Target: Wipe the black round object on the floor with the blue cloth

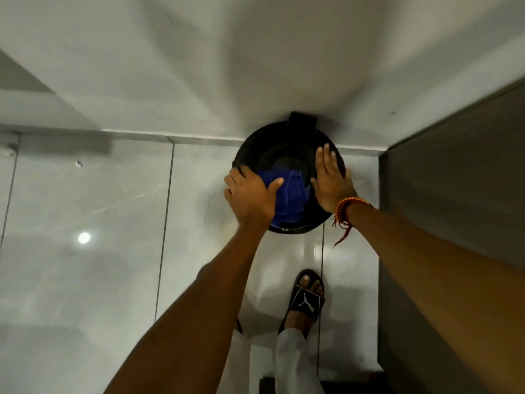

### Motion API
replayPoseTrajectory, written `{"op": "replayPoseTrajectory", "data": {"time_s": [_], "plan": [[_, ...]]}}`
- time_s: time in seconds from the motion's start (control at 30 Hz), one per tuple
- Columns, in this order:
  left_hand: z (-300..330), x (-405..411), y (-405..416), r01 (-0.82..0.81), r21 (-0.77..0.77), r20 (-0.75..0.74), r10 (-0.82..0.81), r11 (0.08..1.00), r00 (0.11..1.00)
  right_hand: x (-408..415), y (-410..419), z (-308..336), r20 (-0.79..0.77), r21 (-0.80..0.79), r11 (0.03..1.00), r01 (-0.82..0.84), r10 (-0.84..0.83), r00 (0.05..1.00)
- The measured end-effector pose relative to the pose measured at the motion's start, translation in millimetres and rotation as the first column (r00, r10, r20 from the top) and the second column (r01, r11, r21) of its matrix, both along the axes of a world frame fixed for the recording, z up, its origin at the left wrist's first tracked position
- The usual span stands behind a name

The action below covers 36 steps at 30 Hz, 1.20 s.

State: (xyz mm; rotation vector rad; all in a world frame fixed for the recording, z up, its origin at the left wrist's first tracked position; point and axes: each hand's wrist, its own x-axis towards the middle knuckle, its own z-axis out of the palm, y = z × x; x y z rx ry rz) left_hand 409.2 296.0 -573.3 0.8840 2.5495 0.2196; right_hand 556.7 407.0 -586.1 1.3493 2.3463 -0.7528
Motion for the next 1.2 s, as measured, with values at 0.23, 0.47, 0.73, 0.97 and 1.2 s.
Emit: {"op": "replayPoseTrajectory", "data": {"time_s": [0.23, 0.47, 0.73, 0.97, 1.2], "plan": [[60.2, -31.8, 14.5, -0.242, 0.199, 0.540, 0.100, 0.950, 0.836, -32.6, 3.4, 78.7, -0.235, -0.386, 0.837, 0.387, -0.495, 0.836], [280.1, -113.1, -42.0, -0.689, 0.359, 0.850, 0.084, 0.629, 0.520, -119.9, -46.8, 236.9, -0.293, -0.915, 0.396, 0.074, -0.781, 0.552], [513.5, -284.3, -168.6, -0.720, 0.545, 0.716, 0.208, 0.430, 0.666, -318.4, -141.0, 455.9, -0.490, -0.861, 0.466, -0.203, -0.652, 0.579], [535.9, -430.3, -249.8, -0.735, 0.466, 0.484, 0.553, 0.493, 0.678, -443.9, -241.5, 538.3, -0.329, -0.905, 0.396, -0.154, -0.424, 0.844], [506.7, -464.5, -247.9, -0.524, 0.173, 0.223, 0.484, 0.834, 0.846, -441.5, -247.9, 538.7, -0.296, -0.827, 0.562, -0.020, -0.406, 0.865]]}}
